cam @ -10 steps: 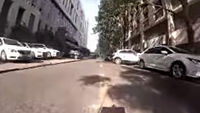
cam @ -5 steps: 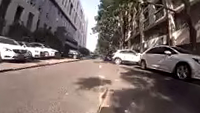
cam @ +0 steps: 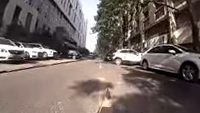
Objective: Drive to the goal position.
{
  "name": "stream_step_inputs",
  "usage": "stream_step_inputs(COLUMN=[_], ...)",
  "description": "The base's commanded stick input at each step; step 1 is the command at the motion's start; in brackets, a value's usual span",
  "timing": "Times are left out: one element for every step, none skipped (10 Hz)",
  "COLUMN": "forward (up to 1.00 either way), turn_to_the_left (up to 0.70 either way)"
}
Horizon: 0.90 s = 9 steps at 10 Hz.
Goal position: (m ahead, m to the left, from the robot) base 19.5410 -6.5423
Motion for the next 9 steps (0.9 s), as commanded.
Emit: stream_step_inputs(forward=[0.70,0.70,0.70,0.70,0.70,0.70,0.70,0.70,0.70], turn_to_the_left=[0.00,0.00,0.00,0.00,0.00,0.00,0.00,0.00,0.00])
